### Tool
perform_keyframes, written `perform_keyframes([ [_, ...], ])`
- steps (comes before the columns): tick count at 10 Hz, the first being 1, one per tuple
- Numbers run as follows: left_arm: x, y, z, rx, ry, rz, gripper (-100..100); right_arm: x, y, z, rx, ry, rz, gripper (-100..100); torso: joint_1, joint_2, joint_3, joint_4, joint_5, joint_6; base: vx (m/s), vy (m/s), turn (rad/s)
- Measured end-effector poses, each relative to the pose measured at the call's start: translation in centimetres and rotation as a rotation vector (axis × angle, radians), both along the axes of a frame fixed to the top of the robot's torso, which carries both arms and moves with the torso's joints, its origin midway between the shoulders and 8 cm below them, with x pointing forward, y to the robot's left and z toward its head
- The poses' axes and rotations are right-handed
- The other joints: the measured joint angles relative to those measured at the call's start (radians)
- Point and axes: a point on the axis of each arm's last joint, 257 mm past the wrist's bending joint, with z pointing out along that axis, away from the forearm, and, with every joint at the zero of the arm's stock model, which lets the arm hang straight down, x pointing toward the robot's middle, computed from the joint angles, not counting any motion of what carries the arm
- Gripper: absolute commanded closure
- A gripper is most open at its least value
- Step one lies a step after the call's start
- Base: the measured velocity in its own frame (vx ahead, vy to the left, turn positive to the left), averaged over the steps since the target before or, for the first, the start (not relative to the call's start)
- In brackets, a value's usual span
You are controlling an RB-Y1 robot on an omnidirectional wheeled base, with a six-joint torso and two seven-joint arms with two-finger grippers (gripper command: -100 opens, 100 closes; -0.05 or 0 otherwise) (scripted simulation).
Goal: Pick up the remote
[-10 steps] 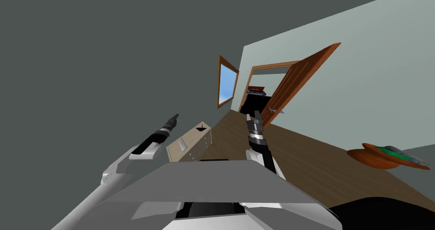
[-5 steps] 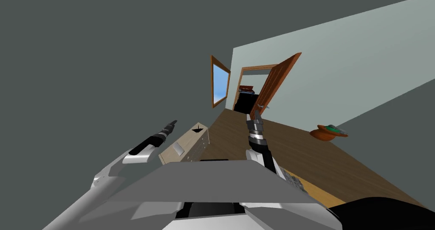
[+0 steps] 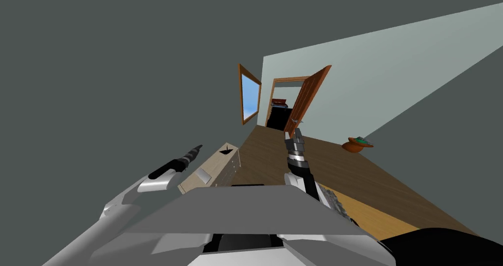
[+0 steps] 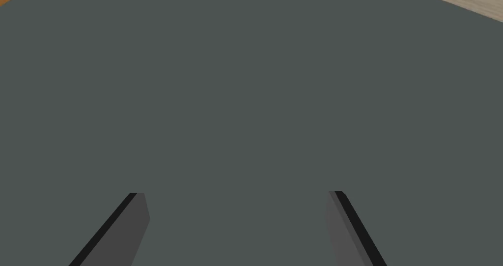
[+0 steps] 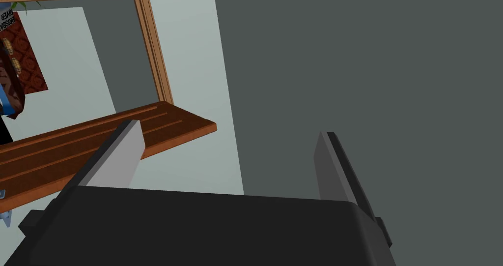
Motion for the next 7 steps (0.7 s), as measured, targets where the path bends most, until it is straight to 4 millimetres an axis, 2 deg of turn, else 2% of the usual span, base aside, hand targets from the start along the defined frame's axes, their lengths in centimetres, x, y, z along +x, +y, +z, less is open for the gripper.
perform_keyframes([
  [4, -3.2, 2.4, -5.6, -0.02, 0.168, 0.056, -100, 0.0, 0.0, 0.0, 0.0, 0.0, 0.0, 0, 0.0, -0.001, 0.0, 0.0, 0.0, 0.0, -0.02, 0.044, -0.234],
  [7, -6.8, 4.1, -8.7, -0.047, 0.301, 0.093, -100, 0.0, 0.0, 0.0, 0.0, 0.0, 0.0, 0, 0.0, 0.0, 0.0, 0.0, 0.0, 0.001, -0.018, 0.046, -0.182],
])
